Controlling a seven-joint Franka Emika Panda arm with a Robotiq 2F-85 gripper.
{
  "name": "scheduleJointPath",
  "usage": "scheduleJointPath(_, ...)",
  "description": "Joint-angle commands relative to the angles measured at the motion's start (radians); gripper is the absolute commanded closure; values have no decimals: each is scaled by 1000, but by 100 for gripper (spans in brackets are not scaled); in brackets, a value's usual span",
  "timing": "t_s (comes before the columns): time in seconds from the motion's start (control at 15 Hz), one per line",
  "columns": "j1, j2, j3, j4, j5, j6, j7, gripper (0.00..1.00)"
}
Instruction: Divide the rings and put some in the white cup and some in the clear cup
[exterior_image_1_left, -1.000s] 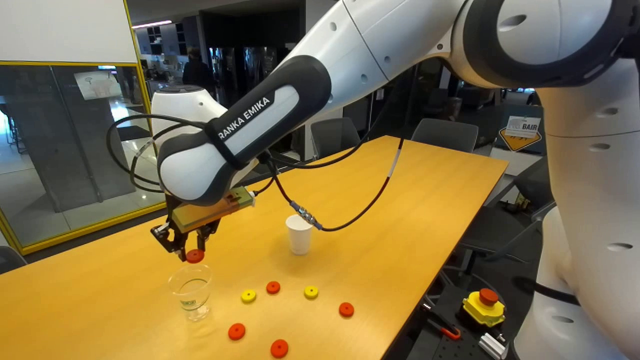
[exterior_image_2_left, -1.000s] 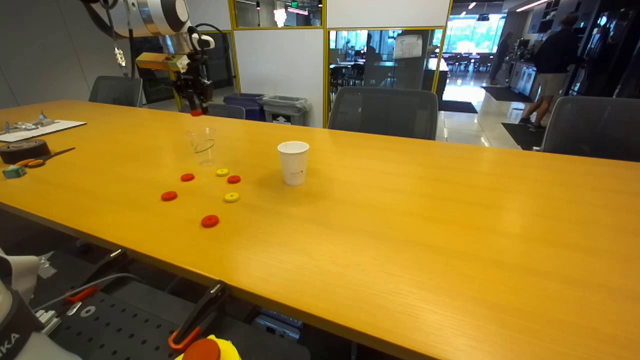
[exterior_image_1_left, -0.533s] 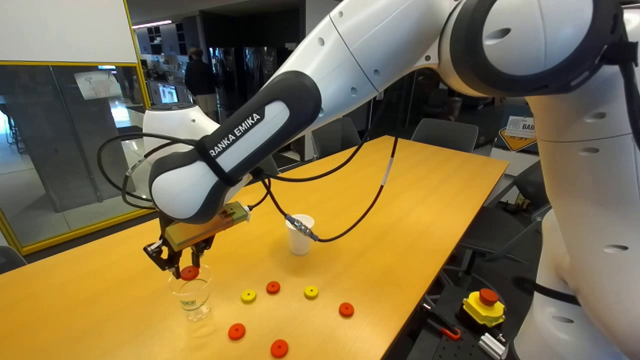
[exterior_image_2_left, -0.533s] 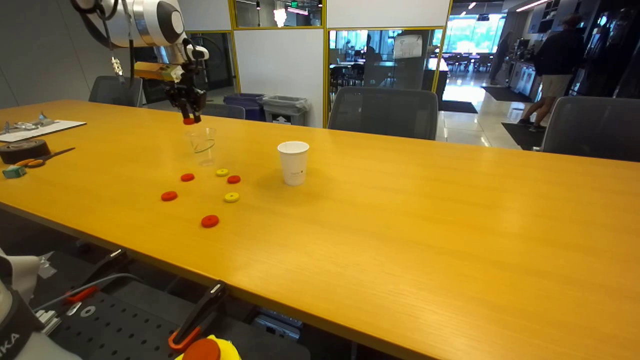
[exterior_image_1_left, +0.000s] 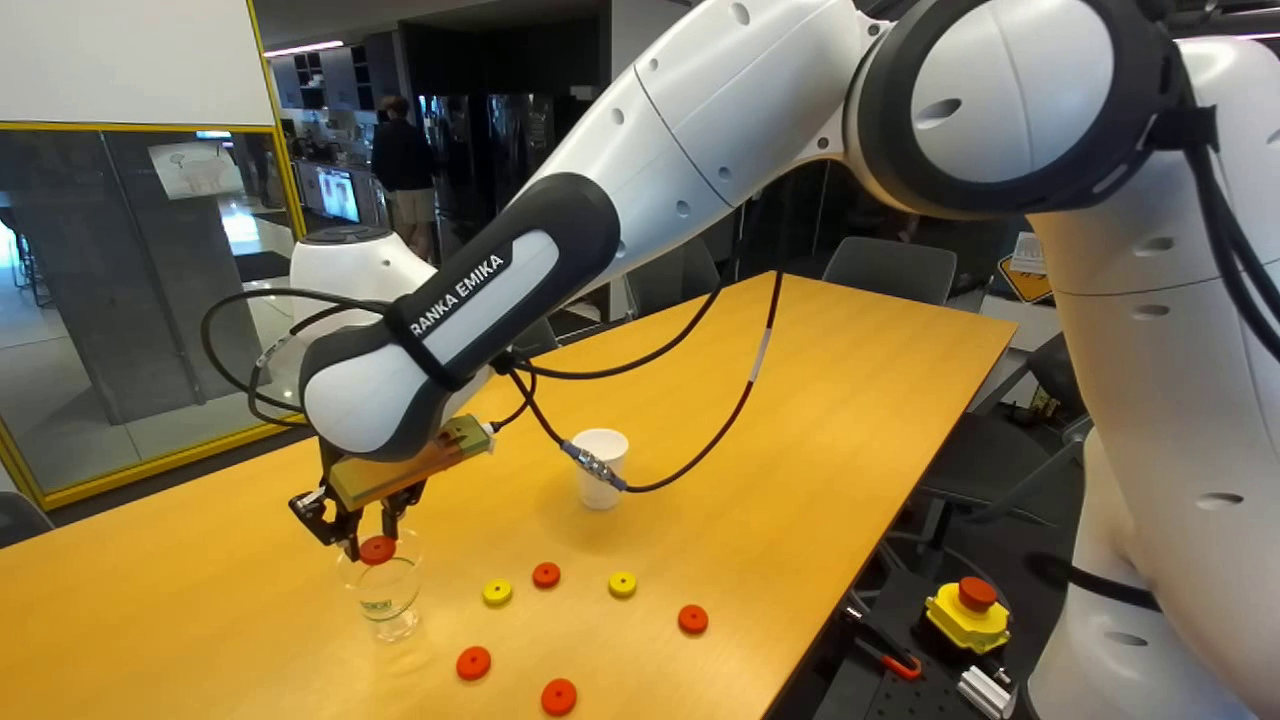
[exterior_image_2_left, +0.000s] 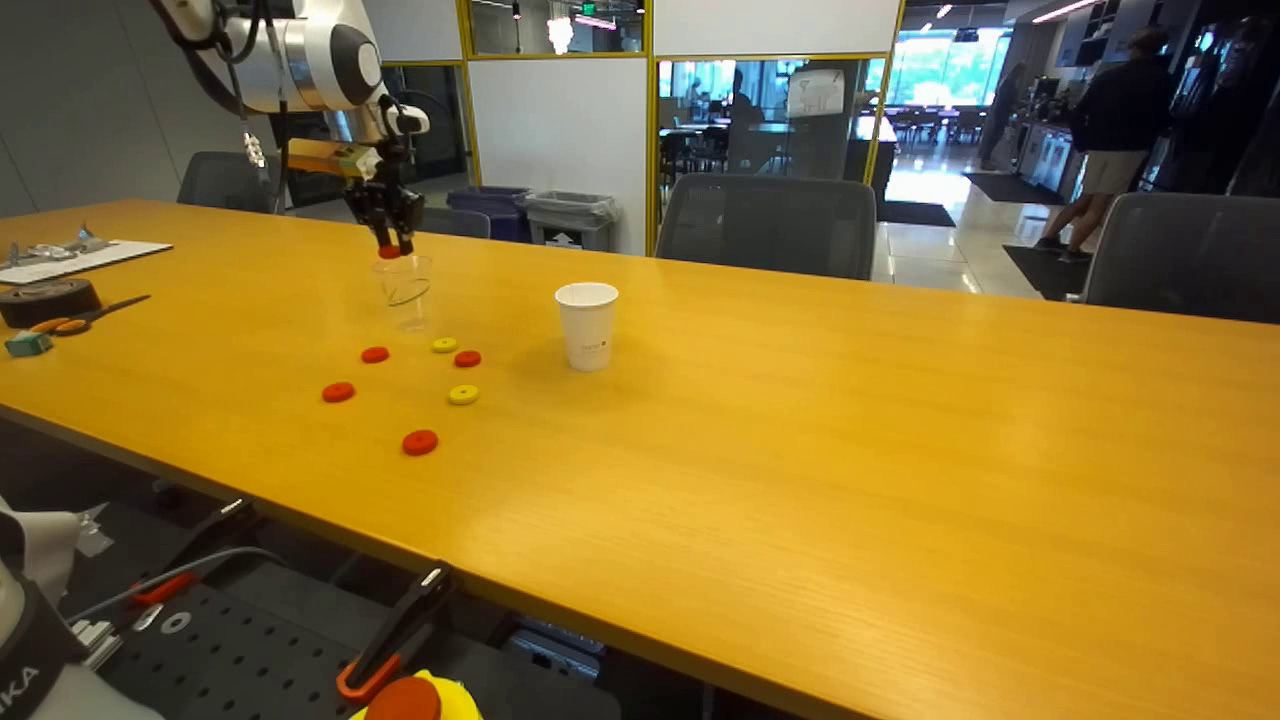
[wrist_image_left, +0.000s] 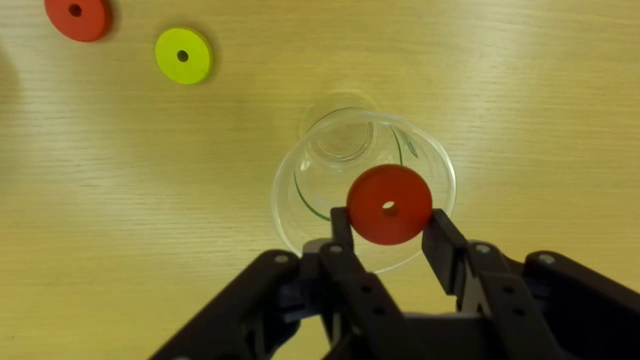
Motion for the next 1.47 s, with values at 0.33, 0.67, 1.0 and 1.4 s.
scheduleJointPath(0.33,-3,39,-16,78,21,-22,-26,13)
scheduleJointPath(0.67,6,-31,-32,43,-8,-70,-13,0)
scheduleJointPath(1.0,-13,-178,-71,-75,-56,-133,34,0)
scheduleJointPath(1.4,-100,-247,-90,-275,-23,-82,54,0)
